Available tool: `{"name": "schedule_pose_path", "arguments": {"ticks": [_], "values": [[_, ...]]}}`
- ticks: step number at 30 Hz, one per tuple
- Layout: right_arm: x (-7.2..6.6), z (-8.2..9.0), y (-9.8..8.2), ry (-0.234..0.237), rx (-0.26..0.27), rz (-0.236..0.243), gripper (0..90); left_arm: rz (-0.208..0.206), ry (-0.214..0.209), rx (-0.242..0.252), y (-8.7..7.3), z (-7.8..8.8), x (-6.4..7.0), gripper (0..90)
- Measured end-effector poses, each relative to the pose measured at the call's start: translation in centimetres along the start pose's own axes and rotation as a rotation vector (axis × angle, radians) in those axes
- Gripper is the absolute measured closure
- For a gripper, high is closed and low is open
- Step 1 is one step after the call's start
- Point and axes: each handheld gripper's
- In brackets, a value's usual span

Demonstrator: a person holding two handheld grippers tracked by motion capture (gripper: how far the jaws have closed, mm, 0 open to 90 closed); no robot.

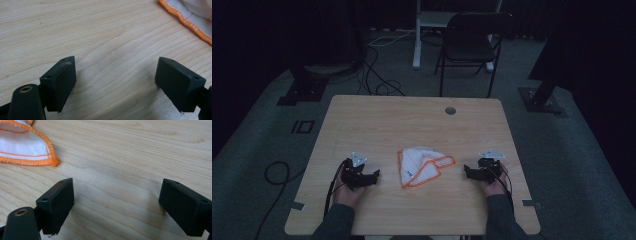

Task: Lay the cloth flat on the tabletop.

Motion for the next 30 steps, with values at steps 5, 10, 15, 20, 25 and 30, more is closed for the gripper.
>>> {"name": "schedule_pose_path", "arguments": {"ticks": [5, 10, 15, 20, 25, 30], "values": [[-0.1, 0.0, 0.0, 0.020, 0.000, 0.015, 12.5, -0.004, -0.006, 0.000, 0.0, 0.0, 0.1, 17.1], [-0.1, 0.0, 0.0, 0.029, -0.003, 0.019, 13.6, -0.014, -0.024, 0.005, 0.0, 0.2, 0.1, 22.5], [-0.3, 0.2, 0.1, 0.028, -0.007, 0.018, 19.7, -0.020, -0.032, 0.005, 0.1, 0.3, 0.3, 29.8], [-0.7, 0.6, 0.4, 0.030, -0.013, 0.022, 37.3, -0.020, -0.038, 0.003, 0.1, 0.4, 0.7, 36.8], [-1.2, 0.9, 0.6, 0.052, 0.009, 0.036, 45.3, -0.023, -0.047, 0.002, 0.2, 0.5, 1.0, 41.4], [-2.5, 1.6, 1.2, 0.084, 0.059, 0.051, 50.8, -0.032, -0.077, 0.034, 0.4, 0.9, 1.7, 43.4]]}}
Point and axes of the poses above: each handheld gripper's, and its own axes: z roughly backward along the jaws, y roughly out of its top, x roughly to its right, and after that the axes turned 13 degrees about x, right-handed
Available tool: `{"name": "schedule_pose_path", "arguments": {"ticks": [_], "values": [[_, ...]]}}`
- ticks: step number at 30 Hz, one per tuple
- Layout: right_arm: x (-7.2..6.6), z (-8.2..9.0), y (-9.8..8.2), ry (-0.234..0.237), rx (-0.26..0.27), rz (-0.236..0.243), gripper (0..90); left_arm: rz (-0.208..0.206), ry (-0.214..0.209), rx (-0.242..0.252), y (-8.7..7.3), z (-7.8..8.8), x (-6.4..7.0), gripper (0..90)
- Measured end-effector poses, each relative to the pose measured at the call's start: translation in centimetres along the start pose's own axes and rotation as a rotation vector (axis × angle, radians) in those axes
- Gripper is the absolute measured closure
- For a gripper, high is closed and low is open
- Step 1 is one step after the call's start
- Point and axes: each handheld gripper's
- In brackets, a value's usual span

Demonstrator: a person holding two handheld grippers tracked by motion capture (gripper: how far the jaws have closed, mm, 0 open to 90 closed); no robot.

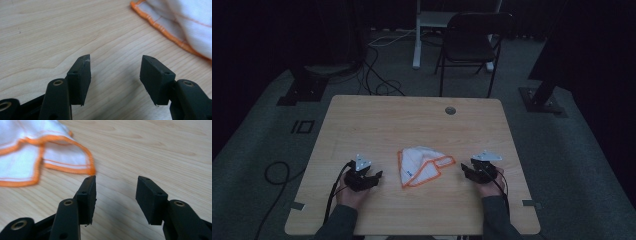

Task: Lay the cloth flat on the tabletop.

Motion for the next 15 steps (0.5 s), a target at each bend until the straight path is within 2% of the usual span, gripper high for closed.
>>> {"name": "schedule_pose_path", "arguments": {"ticks": [11, 15], "values": [[-2.6, -0.2, 0.8, 0.069, 0.022, 0.033, 51.3, 0.013, -0.048, 0.016, 0.2, 0.0, 0.7, 44.0], [-4.1, -0.4, 1.3, 0.110, 0.030, 0.045, 51.9, -0.004, -0.074, 0.025, 0.5, -0.1, 1.6, 44.0]]}}
Point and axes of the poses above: each handheld gripper's, and its own axes: z roughly backward along the jaws, y roughly out of its top, x roughly to its right, and after that the axes turned 13 degrees about x, right-handed
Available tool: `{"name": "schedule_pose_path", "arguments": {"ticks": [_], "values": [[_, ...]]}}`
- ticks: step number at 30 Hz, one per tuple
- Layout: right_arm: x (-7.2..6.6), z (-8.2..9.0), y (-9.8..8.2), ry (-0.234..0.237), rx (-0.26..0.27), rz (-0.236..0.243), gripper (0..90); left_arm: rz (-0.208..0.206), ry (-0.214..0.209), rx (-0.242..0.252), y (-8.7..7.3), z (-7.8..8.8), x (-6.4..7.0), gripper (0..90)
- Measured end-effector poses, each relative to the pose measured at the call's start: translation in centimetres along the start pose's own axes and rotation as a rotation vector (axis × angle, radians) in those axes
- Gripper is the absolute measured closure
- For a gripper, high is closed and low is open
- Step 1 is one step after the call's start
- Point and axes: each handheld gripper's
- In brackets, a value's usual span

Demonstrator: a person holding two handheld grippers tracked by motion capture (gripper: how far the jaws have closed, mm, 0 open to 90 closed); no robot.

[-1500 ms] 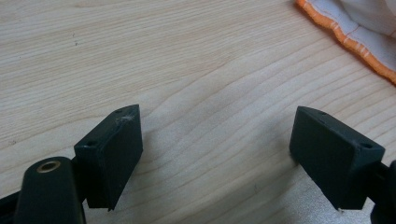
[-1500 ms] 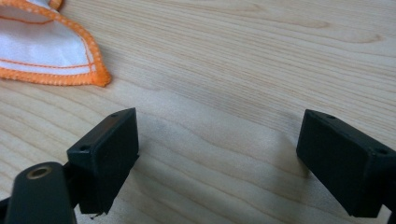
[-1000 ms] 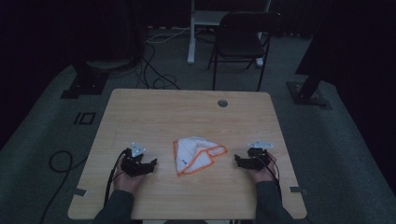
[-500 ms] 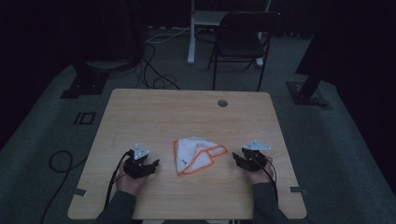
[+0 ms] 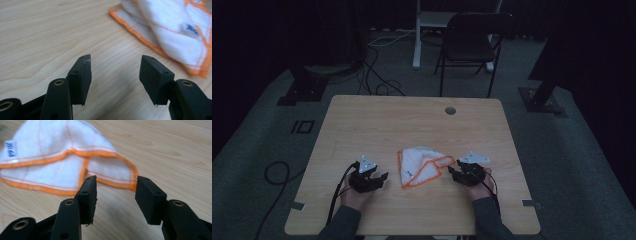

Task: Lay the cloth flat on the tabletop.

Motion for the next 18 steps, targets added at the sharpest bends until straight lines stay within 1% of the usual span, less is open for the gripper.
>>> {"name": "schedule_pose_path", "arguments": {"ticks": [1, 2, 3, 4, 5, 6, 7, 8, 9, 12, 13, 18], "values": [[-0.3, -0.1, 0.1, 0.005, 0.003, 0.003, 52.0, -0.008, -0.005, 0.001, 0.1, 0.0, 0.2, 44.0], [-0.3, -0.1, 0.1, 0.005, 0.003, 0.003, 52.0, -0.008, -0.005, 0.001, 0.1, 0.0, 0.2, 44.0], [-0.8, -0.2, 0.3, 0.021, 0.007, 0.008, 52.3, -0.017, -0.018, 0.003, 0.2, -0.1, 0.6, 44.0], [-0.8, -0.2, 0.3, 0.021, 0.007, 0.008, 52.3, -0.017, -0.018, 0.003, 0.2, -0.1, 0.6, 44.0], [-1.4, -0.5, 0.5, 0.031, 0.008, 0.019, 53.3, -0.020, -0.029, 0.006, 0.4, -0.2, 0.9, 44.0], [-1.4, -0.5, 0.5, 0.031, 0.008, 0.019, 53.3, -0.020, -0.029, 0.006, 0.4, -0.2, 0.9, 44.3], [-1.8, -0.8, 0.5, 0.038, 0.007, 0.031, 54.7, -0.032, -0.041, 0.001, 0.6, -0.4, 1.2, 44.7], [-1.9, -0.8, 0.6, 0.040, 0.008, 0.035, 55.6, -0.032, -0.041, 0.001, 0.6, -0.4, 1.2, 44.9], [-2.1, -0.9, 0.6, 0.045, 0.008, 0.037, 56.2, -0.037, -0.051, -0.002, 0.7, -0.6, 1.5, 45.5], [-2.3, -1.0, 0.8, 0.053, 0.012, 0.041, 57.2, -0.042, -0.055, -0.007, 0.7, -0.9, 1.7, 47.5], [-2.5, -1.1, 0.9, 0.062, 0.016, 0.041, 58.1, -0.049, -0.054, -0.016, 0.8, -1.1, 1.8, 47.8], [-3.3, -1.4, 1.0, 0.089, 0.018, 0.051, 61.6, -0.052, -0.055, -0.025, 0.7, -1.5, 2.0, 48.2]]}}
Point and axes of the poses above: each handheld gripper's, and its own axes: z roughly backward along the jaws, y roughly out of its top, x roughly to its right, and after that the axes turned 13 degrees about x, right-handed
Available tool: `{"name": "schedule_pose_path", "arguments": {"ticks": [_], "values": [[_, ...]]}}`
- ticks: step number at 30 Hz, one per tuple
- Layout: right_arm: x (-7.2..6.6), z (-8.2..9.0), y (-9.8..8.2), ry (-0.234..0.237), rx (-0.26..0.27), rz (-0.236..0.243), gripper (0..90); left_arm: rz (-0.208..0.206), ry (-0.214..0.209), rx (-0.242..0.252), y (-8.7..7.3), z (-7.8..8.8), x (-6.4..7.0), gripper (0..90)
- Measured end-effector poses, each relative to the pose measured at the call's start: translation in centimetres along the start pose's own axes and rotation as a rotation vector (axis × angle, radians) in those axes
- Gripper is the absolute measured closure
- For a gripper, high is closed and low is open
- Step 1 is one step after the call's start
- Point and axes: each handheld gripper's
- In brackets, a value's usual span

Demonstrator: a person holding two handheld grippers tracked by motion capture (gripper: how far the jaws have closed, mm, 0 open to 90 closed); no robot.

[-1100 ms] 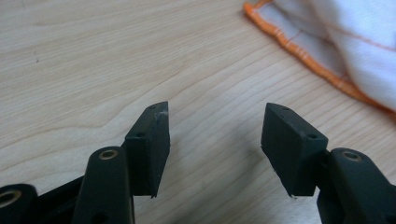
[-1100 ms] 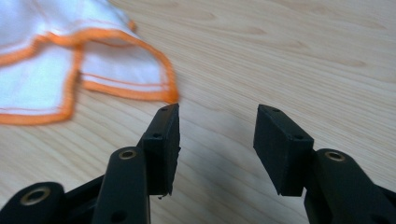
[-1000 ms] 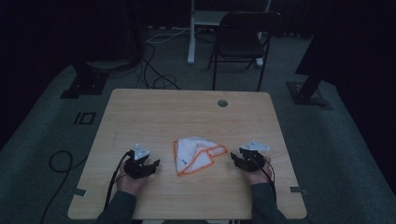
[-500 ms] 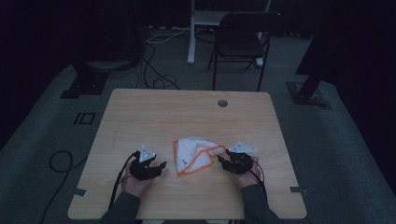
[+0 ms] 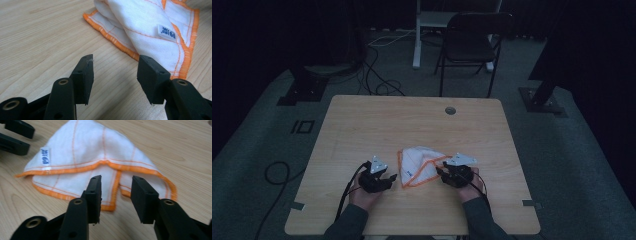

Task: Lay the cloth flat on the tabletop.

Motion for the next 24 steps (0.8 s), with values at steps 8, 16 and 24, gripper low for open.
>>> {"name": "schedule_pose_path", "arguments": {"ticks": [8, 16, 24], "values": [[-1.5, -1.1, 0.2, 0.037, -0.008, 0.026, 64.8, -0.008, -0.001, -0.011, -0.2, -0.2, 0.2, 48.2], [-2.6, -2.0, 0.3, 0.072, -0.013, 0.042, 63.3, 0.003, 0.020, -0.018, -0.6, -0.3, -0.3, 47.6], [-4.1, -2.9, 0.7, 0.116, -0.010, 0.058, 63.9, 0.011, 0.054, -0.018, -0.9, -0.1, -0.9, 47.4]]}}
Point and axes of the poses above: each handheld gripper's, and its own axes: z roughly backward along the jaws, y roughly out of its top, x roughly to its right, and after that the axes turned 13 degrees about x, right-handed
